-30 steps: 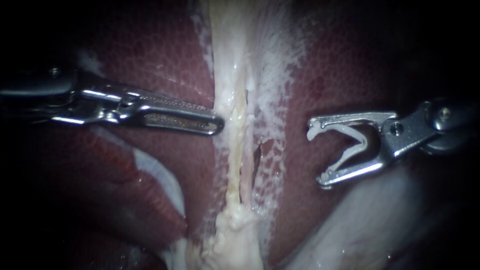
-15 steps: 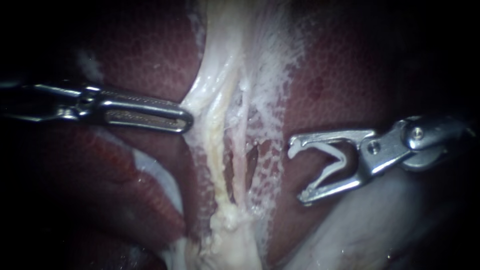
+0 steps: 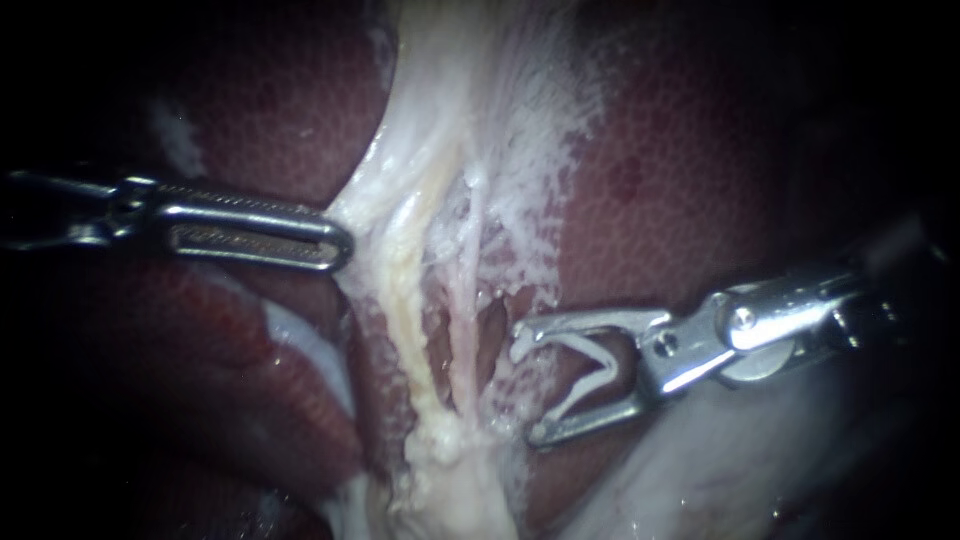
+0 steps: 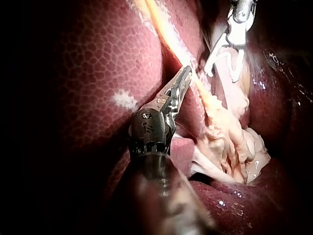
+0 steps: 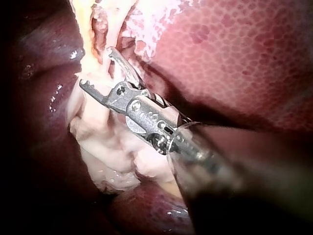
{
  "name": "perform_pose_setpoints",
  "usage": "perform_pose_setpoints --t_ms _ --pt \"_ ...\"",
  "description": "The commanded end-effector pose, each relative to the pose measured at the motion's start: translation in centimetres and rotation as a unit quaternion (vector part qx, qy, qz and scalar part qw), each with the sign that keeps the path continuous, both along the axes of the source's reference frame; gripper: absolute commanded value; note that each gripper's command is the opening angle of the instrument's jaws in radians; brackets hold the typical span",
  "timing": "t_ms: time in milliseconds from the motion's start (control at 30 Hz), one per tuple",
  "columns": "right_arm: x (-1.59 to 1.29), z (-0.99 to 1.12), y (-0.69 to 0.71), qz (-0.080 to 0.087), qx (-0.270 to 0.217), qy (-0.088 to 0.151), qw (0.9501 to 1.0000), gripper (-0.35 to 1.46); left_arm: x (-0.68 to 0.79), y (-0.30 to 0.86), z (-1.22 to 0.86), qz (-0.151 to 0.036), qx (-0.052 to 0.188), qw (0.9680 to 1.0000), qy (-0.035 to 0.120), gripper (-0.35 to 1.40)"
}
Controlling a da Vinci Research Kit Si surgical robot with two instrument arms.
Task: Clipping first clip left tube
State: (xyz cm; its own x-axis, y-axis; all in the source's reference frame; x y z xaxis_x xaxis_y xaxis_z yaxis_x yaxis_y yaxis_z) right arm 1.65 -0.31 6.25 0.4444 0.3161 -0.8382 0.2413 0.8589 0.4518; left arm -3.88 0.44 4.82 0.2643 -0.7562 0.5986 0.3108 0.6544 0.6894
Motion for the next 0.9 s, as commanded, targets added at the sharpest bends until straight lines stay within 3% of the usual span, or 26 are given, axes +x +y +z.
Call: perform_pose_setpoints --t_ms 33,267,533,900 --pt "0.03 0.02 -0.02 0.0 0.001 0.0 1.0 0.6 0.0 0.0 0.0 0.0 0.0 1.0 0.0 -0.35" --pt "0.23 0.15 -0.1 -0.002 0.008 -0.003 1.0 0.6 0.0 -0.01 -0.01 0.0 0.0 1.0 0.0 -0.35" --pt "0.47 0.29 -0.1 0.002 0.008 -0.007 0.9999 0.6 -0.01 -0.03 -0.03 -0.001 0.0 1.0 0.001 -0.35" --pt "0.62 0.33 -0.17 -0.002 0.016 -0.008 0.9998 0.6 -0.02 -0.03 -0.02 -0.001 0.0 1.0 0.001 -0.35"
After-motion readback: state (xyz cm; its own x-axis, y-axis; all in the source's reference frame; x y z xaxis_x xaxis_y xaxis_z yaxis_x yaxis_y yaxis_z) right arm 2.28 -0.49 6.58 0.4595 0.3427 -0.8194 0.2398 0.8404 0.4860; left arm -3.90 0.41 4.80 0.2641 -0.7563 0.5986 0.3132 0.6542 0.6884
